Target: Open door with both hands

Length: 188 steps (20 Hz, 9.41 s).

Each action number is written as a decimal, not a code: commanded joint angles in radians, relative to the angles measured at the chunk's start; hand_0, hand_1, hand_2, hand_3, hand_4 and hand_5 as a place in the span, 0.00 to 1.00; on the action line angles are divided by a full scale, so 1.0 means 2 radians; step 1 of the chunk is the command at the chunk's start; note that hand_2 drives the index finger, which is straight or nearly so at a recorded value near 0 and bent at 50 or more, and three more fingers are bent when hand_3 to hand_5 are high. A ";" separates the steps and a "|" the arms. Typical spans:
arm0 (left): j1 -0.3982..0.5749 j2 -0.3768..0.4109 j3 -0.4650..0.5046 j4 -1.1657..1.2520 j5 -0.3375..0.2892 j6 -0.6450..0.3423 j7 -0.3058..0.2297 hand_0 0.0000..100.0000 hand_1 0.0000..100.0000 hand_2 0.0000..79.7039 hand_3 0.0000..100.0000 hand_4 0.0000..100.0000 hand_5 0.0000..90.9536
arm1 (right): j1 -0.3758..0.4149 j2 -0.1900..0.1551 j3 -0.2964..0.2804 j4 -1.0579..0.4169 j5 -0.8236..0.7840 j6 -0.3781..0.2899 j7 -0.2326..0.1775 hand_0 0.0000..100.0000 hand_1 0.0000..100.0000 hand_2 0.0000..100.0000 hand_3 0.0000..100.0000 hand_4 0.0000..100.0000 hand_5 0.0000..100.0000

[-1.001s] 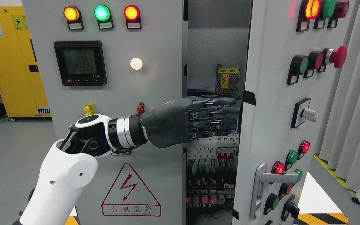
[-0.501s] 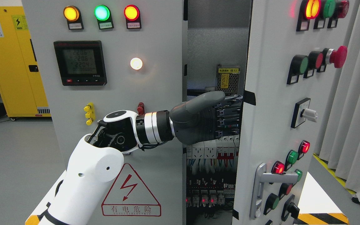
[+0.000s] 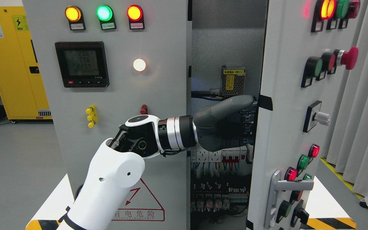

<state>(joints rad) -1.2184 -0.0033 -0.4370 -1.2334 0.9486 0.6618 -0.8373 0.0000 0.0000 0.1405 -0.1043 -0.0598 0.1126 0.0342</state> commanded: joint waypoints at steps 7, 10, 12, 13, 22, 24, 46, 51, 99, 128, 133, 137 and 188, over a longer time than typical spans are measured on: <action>-0.001 -0.049 -0.005 0.002 0.000 0.000 0.008 0.12 0.56 0.00 0.00 0.00 0.00 | 0.005 0.013 0.000 0.000 0.000 0.000 0.000 0.00 0.50 0.04 0.00 0.00 0.00; -0.001 -0.060 -0.005 0.002 0.000 0.000 0.008 0.12 0.56 0.00 0.00 0.00 0.00 | 0.005 0.013 0.000 0.000 0.000 0.000 0.000 0.00 0.50 0.04 0.00 0.00 0.00; -0.002 -0.064 -0.005 -0.001 0.000 0.000 0.009 0.12 0.56 0.00 0.00 0.00 0.00 | 0.005 0.013 0.000 0.000 0.000 0.000 0.000 0.00 0.50 0.04 0.00 0.00 0.00; -0.001 -0.065 -0.005 -0.005 0.000 0.000 0.010 0.12 0.56 0.00 0.00 0.00 0.00 | 0.005 0.013 0.000 0.000 0.000 0.000 0.000 0.00 0.50 0.04 0.00 0.00 0.00; 0.002 -0.084 -0.006 -0.035 0.000 0.001 0.037 0.12 0.56 0.00 0.00 0.00 0.00 | 0.007 0.012 0.000 0.001 0.000 0.000 0.000 0.00 0.50 0.04 0.00 0.00 0.00; 0.003 -0.084 -0.015 -0.045 0.000 0.001 0.037 0.12 0.56 0.00 0.00 0.00 0.00 | 0.008 0.012 0.000 0.001 0.000 0.000 0.000 0.00 0.50 0.04 0.00 0.00 0.00; -0.053 -0.088 -0.115 -0.038 0.042 -0.033 0.106 0.12 0.56 0.00 0.00 0.00 0.00 | 0.008 0.012 0.000 0.000 0.000 0.000 0.000 0.00 0.50 0.04 0.00 0.00 0.00; -0.076 -0.091 -0.153 -0.011 0.073 -0.059 0.131 0.12 0.56 0.00 0.00 0.00 0.00 | 0.008 0.012 0.000 0.000 0.000 0.000 0.000 0.00 0.50 0.04 0.00 0.00 0.00; 0.584 0.136 0.014 -0.174 -0.196 -0.118 0.201 0.12 0.56 0.00 0.00 0.00 0.00 | 0.008 0.012 0.000 0.001 0.000 0.000 0.000 0.00 0.50 0.04 0.00 0.00 0.00; 0.643 0.003 0.093 0.597 -0.270 -0.437 0.288 0.12 0.56 0.00 0.00 0.00 0.00 | 0.008 0.016 -0.001 0.000 0.000 0.001 0.000 0.00 0.50 0.04 0.00 0.00 0.00; 0.643 0.006 0.093 0.598 -0.270 -0.435 0.291 0.12 0.56 0.00 0.00 0.00 0.00 | 0.008 0.017 -0.001 0.000 0.000 0.000 0.000 0.00 0.50 0.04 0.00 0.00 0.00; 0.643 0.005 0.092 0.597 -0.270 -0.434 0.291 0.12 0.56 0.00 0.00 0.00 0.00 | 0.008 0.015 0.000 0.001 0.000 0.001 -0.001 0.00 0.50 0.04 0.00 0.00 0.00; 0.643 0.009 0.094 0.598 -0.270 -0.426 0.298 0.12 0.56 0.00 0.00 0.00 0.00 | 0.216 -0.016 -0.002 -0.867 -0.014 -0.047 0.000 0.00 0.50 0.04 0.00 0.00 0.00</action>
<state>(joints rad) 0.0675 0.0002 -0.2509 -0.0406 0.4093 -0.1864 -0.2533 0.3772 -0.0060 0.1325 -1.2279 -0.0860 0.0223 0.0342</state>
